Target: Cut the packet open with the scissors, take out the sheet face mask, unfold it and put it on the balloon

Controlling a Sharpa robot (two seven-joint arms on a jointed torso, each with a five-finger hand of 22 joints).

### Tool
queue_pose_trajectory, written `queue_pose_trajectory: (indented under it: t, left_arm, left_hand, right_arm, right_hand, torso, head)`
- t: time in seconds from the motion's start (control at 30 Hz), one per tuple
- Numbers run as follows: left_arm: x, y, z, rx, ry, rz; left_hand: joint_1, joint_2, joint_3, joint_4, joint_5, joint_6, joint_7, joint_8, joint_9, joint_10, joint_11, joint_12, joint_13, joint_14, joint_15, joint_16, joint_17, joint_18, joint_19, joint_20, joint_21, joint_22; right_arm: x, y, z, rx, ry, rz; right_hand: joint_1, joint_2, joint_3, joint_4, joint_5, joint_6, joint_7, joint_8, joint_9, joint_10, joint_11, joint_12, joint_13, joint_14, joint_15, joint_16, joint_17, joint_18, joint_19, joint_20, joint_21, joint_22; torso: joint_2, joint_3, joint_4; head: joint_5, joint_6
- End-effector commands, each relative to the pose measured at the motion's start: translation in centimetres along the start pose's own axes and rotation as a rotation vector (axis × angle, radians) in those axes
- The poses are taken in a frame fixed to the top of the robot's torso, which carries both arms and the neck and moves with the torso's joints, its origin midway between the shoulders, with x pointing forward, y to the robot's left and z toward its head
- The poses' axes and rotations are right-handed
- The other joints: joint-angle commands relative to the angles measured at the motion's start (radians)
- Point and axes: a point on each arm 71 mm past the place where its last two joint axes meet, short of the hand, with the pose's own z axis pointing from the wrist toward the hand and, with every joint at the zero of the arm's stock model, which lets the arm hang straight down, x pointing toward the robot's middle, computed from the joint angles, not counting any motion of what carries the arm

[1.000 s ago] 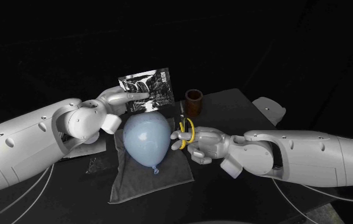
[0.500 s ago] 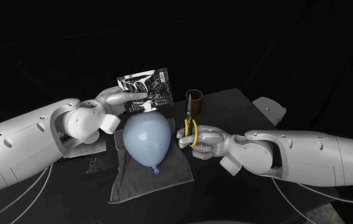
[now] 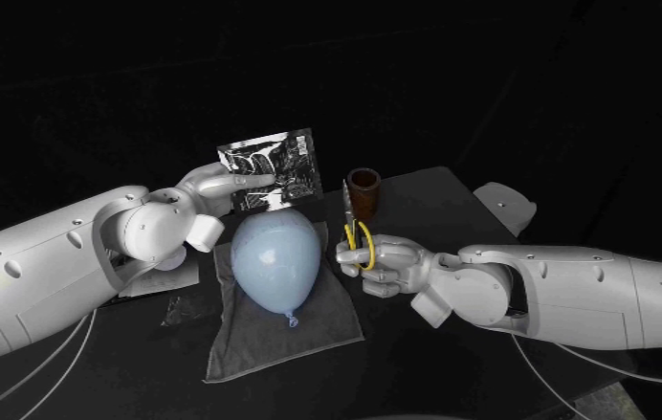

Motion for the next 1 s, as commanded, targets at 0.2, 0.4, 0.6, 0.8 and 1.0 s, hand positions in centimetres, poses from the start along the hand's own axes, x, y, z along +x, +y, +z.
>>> queue_pose_trajectory:
  t: [0.2,0.4,0.6,0.8,1.0]
  left_arm:
    - [-0.16,-0.23,-0.09,0.011,-0.01,0.004]
    - [-0.39,-0.22,-0.2,0.011,-0.018,0.004]
    - [-0.55,-0.2,-0.32,0.01,-0.024,0.004]
    - [-0.68,-0.2,-0.4,0.009,-0.03,0.004]
    - [-0.82,-0.2,-0.51,0.01,-0.034,0.004]
  left_hand:
    - [-0.003,0.008,0.001,-0.003,0.003,0.004,0.006,0.004,0.097,0.008,-0.002,0.003,0.001,0.001,-0.005,-0.006,0.001,0.015,0.003,0.0,0.003,0.0]
    - [-0.004,0.008,0.002,-0.003,0.003,0.003,0.006,0.004,0.098,0.008,-0.002,0.003,0.001,0.001,-0.005,-0.007,0.001,0.015,0.003,0.0,0.003,0.0]
    - [-0.005,0.009,0.002,-0.002,0.003,0.003,0.006,0.004,0.098,0.008,-0.002,0.003,0.001,0.001,-0.005,-0.007,0.001,0.015,0.003,0.001,0.003,0.0]
    - [-0.006,0.01,0.003,-0.002,0.003,0.002,0.006,0.004,0.098,0.008,-0.002,0.003,0.001,0.001,-0.005,-0.007,0.002,0.015,0.003,0.001,0.003,0.0]
    - [-0.006,0.01,0.003,-0.002,0.003,0.002,0.006,0.004,0.098,0.008,-0.002,0.003,0.001,0.001,-0.005,-0.007,0.002,0.015,0.003,0.001,0.003,0.0]
  right_arm:
    - [0.16,0.22,0.0,-0.024,0.051,0.038]
    - [0.09,0.21,0.04,-0.018,0.061,0.046]
    - [0.12,0.15,0.11,-0.004,0.086,0.058]
    - [0.08,0.1,0.13,0.009,0.108,0.063]
    - [-0.09,0.1,0.19,0.01,0.098,0.058]
  right_hand:
    - [-0.163,0.048,0.251,0.072,-0.005,0.14,0.031,-0.312,-0.173,0.283,-0.129,0.242,-0.244,0.061,0.015,-0.15,0.076,-0.014,0.106,0.01,0.003,0.264]
    - [-0.198,0.043,0.336,0.124,-0.005,0.154,0.067,-0.431,-0.219,0.205,-0.093,-0.241,-0.633,0.058,0.044,-0.182,0.052,-0.014,0.106,0.033,0.003,0.264]
    - [-0.204,0.05,0.39,0.188,-0.005,0.121,0.096,-0.48,-0.213,0.141,-0.062,-0.36,-0.79,0.057,0.067,-0.209,0.025,-0.014,0.106,0.052,0.003,0.264]
    - [-0.199,0.042,0.461,0.231,-0.005,0.083,0.105,-0.49,-0.189,0.162,-0.056,-0.345,-0.856,0.056,0.073,-0.213,0.014,-0.014,0.106,0.062,0.003,0.264]
    - [-0.225,0.008,0.479,0.279,-0.005,0.115,0.057,-0.411,-0.109,0.389,-0.118,-0.135,-0.759,0.058,0.027,-0.197,0.02,-0.014,0.106,0.025,0.003,0.264]
  torso:
    - [0.0,-0.0005,-0.0001]
    - [0.0,0.0001,0.0004]
    - [0.0,-0.001,0.0001]
    - [0.0,-0.0009,0.0011]
    - [-0.001,-0.0003,0.0007]
  head:
    - [0.0,0.001]
    - [0.003,-0.001]
    - [0.006,0.001]
    - [0.005,0.0]
    - [0.008,0.002]
